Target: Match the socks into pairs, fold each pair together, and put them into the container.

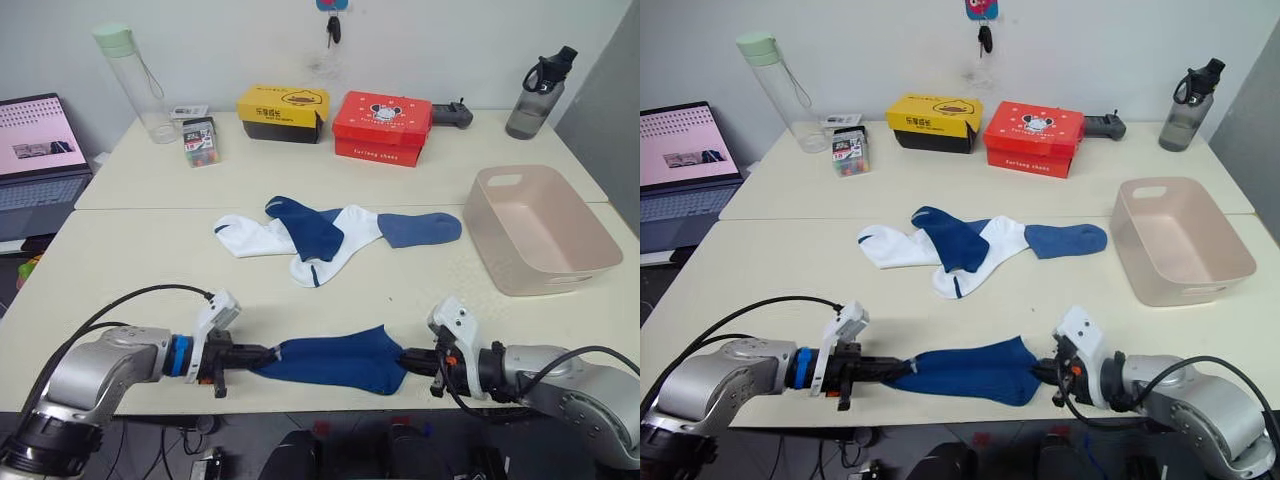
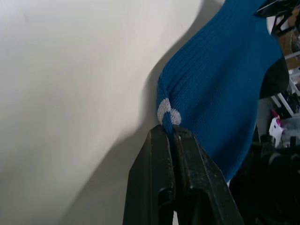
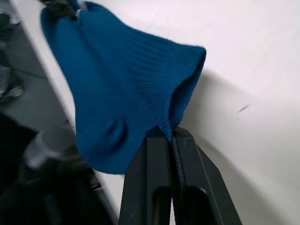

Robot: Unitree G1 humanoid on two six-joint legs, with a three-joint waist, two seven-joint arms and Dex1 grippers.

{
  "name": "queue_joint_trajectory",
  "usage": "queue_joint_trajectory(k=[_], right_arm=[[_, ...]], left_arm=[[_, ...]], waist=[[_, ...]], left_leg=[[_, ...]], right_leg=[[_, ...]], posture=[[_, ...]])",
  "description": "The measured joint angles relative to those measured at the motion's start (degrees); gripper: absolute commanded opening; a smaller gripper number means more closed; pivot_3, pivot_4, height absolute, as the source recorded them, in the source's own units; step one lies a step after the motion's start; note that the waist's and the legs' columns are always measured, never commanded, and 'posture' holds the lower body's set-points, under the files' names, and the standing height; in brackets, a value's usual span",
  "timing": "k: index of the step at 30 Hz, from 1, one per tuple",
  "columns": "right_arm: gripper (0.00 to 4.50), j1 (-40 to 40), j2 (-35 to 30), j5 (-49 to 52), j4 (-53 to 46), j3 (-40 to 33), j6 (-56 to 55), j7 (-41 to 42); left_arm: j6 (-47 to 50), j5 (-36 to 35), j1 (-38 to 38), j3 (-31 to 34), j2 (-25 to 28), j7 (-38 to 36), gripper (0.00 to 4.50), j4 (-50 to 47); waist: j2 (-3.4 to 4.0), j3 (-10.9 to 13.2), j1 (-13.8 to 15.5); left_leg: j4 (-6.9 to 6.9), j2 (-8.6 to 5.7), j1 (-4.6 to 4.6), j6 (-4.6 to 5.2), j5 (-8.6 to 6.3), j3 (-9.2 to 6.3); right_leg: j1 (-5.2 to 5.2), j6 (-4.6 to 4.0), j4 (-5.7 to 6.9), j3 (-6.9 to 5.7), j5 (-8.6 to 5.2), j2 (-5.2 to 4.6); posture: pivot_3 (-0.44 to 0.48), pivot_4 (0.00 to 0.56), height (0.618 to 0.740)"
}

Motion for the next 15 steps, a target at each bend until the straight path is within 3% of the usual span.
queue_joint_trajectory(k=[5,7,9,15], right_arm=[[0.0,0.04,-0.62,0.14,-0.03,0.94,1.5,-1.05],[0.51,0.04,-0.84,-0.43,0.0,1.58,1.35,-1.36],[1.04,0.07,-0.86,-1.03,0.03,1.58,0.9,-1.64],[3.22,0.52,-1.88,-1.45,0.04,1.11,-0.59,-2.21]], left_arm=[[-0.2,0.16,-0.06,-0.73,-1.52,2.34,0.03,-0.78],[0.46,-0.29,-0.15,-0.74,-2.15,3.07,0.0,-0.92],[0.51,-0.4,-0.11,-0.77,-2.14,3.53,0.46,-1.35],[-0.95,-1.19,1.58,-0.49,-2.19,3.47,2.14,-3.62]], waist=[[0.01,-0.01,0.22],[0.01,-0.01,0.28],[0.01,-0.01,0.29],[0.09,-0.06,0.48]], left_leg=[[0.01,-0.03,0.01,0.01,0.0,0.0],[0.01,-0.03,0.01,0.01,0.0,0.0],[0.01,-0.03,0.01,0.01,-0.01,0.01],[0.01,-0.03,0.07,0.01,0.0,0.01]], right_leg=[[0.04,0.0,-0.03,-0.01,0.0,-0.02],[0.04,0.0,-0.03,-0.01,0.0,-0.02],[0.05,0.0,-0.03,-0.01,0.0,-0.02],[0.11,0.0,-0.04,-0.01,0.0,-0.03]], posture=[[0.0,0.15,0.726],[0.0,0.15,0.726],[0.0,0.15,0.726],[0.0,0.15,0.726]])
